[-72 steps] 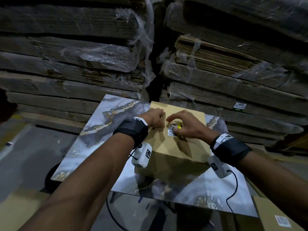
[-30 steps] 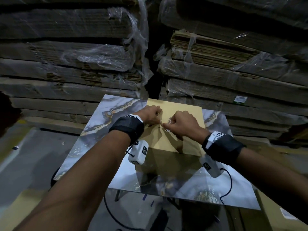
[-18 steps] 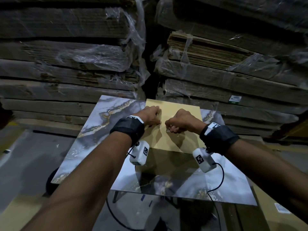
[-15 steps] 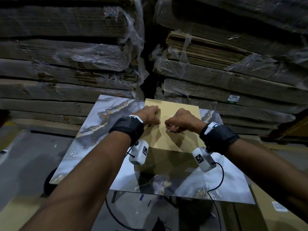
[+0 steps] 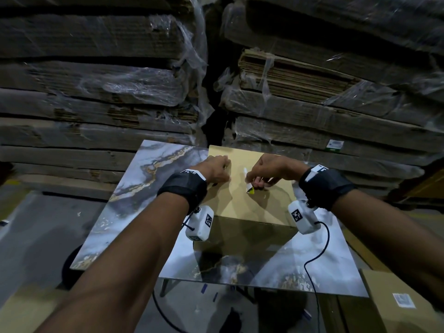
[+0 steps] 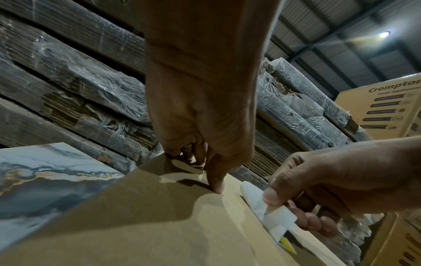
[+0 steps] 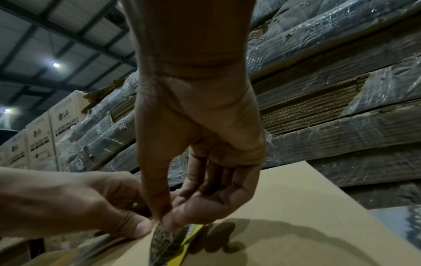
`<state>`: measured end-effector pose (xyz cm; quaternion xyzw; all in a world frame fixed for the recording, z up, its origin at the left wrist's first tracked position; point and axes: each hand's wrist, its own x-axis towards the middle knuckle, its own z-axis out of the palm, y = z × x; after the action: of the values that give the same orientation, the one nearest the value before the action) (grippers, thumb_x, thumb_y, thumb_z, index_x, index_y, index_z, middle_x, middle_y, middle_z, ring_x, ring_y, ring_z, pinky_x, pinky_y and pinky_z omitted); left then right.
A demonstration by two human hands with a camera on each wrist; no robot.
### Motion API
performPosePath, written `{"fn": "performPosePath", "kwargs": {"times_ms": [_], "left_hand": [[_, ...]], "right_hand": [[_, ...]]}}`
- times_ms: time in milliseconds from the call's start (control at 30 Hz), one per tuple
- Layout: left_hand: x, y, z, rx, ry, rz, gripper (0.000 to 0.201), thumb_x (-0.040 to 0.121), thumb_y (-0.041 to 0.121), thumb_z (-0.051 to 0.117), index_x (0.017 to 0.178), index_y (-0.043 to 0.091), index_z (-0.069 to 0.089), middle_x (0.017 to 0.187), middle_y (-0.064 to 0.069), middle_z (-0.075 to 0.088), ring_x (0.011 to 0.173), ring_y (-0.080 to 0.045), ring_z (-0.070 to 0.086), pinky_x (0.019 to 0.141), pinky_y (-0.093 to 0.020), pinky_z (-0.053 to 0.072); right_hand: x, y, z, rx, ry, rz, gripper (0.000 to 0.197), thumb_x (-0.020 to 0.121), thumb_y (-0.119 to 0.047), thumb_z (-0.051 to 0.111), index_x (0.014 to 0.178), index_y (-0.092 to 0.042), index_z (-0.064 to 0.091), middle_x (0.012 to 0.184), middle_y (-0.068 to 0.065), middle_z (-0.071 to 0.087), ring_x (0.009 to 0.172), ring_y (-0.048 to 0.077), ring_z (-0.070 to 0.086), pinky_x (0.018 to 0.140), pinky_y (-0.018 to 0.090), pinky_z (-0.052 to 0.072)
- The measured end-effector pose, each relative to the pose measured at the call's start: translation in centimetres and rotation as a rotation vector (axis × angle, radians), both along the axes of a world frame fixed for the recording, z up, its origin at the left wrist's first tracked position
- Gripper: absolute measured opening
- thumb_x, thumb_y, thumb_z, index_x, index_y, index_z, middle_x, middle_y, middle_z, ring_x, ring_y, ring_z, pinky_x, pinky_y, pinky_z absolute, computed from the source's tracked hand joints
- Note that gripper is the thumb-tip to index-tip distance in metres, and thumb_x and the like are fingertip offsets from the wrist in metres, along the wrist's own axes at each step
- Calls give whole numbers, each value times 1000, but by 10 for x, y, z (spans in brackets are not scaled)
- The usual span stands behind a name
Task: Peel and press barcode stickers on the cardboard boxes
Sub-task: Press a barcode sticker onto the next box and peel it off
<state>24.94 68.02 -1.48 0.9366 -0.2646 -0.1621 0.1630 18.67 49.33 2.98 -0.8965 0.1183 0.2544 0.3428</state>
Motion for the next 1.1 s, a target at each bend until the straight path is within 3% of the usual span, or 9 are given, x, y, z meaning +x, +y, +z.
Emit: {"fn": "performPosePath", "kwargs": {"times_ms": [133, 267, 333, 433, 533, 667, 833, 967, 1100], "left_hand": [[0, 1, -1, -1, -6, 2, 48, 95, 23, 63, 138, 5, 51, 140, -16, 50, 131, -35, 46, 107, -39, 40], [-1, 1, -1, 4, -17, -14, 44, 94, 22, 62, 133, 5, 54, 134, -16, 53, 126, -36, 49, 104, -40, 42], [0, -1, -1, 12, -10, -17, 46, 92, 23, 64, 133, 4, 53, 134, -16, 53, 126, -37, 49, 104, -40, 42], [2, -1, 0, 26, -3, -19, 46, 91, 25, 66, 132, 6, 54, 137, -17, 52, 128, -37, 48, 105, -41, 42], [1, -1, 0, 24, -3, -6, 55, 93, 26, 66, 141, 7, 49, 147, -16, 48, 134, -35, 44, 109, -42, 39], [0, -1, 0, 10, -13, -8, 53, 93, 26, 66, 139, 5, 50, 144, -17, 50, 131, -35, 47, 107, -41, 40], [0, 0, 0, 3, -15, -15, 54, 94, 27, 66, 141, 5, 50, 148, -16, 47, 134, -34, 44, 108, -38, 38], [0, 0, 0, -9, -15, -10, 48, 94, 28, 66, 136, 7, 53, 139, -16, 51, 128, -34, 47, 101, -35, 40], [-1, 1, -1, -22, -3, 3, 51, 94, 25, 66, 138, 5, 52, 147, -15, 48, 134, -34, 44, 107, -38, 40]], "right_hand": [[-5, -4, -5, 64, -28, 1, 39, 93, -32, 76, 98, 7, 75, 79, 10, 71, 62, 14, 60, 65, 27, 56], [-17, -3, -13, 146, -29, -94, 72, 90, -67, 63, 96, 3, 76, 75, 8, 70, 64, 16, 61, 66, 30, 57], [-24, -2, -16, 157, -75, -93, 77, 83, -73, 67, 92, 3, 76, 74, 9, 71, 63, 17, 63, 65, 31, 58], [-31, 3, -24, 7, -242, 45, 59, 77, -59, 82, 77, -1, 76, 65, 6, 73, 54, 16, 63, 57, 30, 56], [-29, 7, -33, -263, -433, 203, 34, 82, -39, 81, 65, -10, 74, 60, -1, 72, 56, 14, 67, 61, 34, 57], [-19, 10, -25, -296, -395, 209, 18, 77, -23, 82, 63, -12, 75, 60, -3, 72, 58, 10, 68, 56, 31, 55], [-8, 11, -5, -279, -243, 202, 16, 78, -20, 86, 71, -7, 79, 69, 6, 76, 70, 21, 77, 67, 35, 65], [-2, 12, 4, -267, -199, 197, 16, 78, -19, 87, 78, -5, 80, 72, 6, 77, 75, 25, 77, 74, 41, 65], [1, 6, 8, -85, -117, 128, 37, 87, -38, 81, 92, -2, 78, 82, 10, 78, 74, 23, 75, 74, 35, 64]]}}
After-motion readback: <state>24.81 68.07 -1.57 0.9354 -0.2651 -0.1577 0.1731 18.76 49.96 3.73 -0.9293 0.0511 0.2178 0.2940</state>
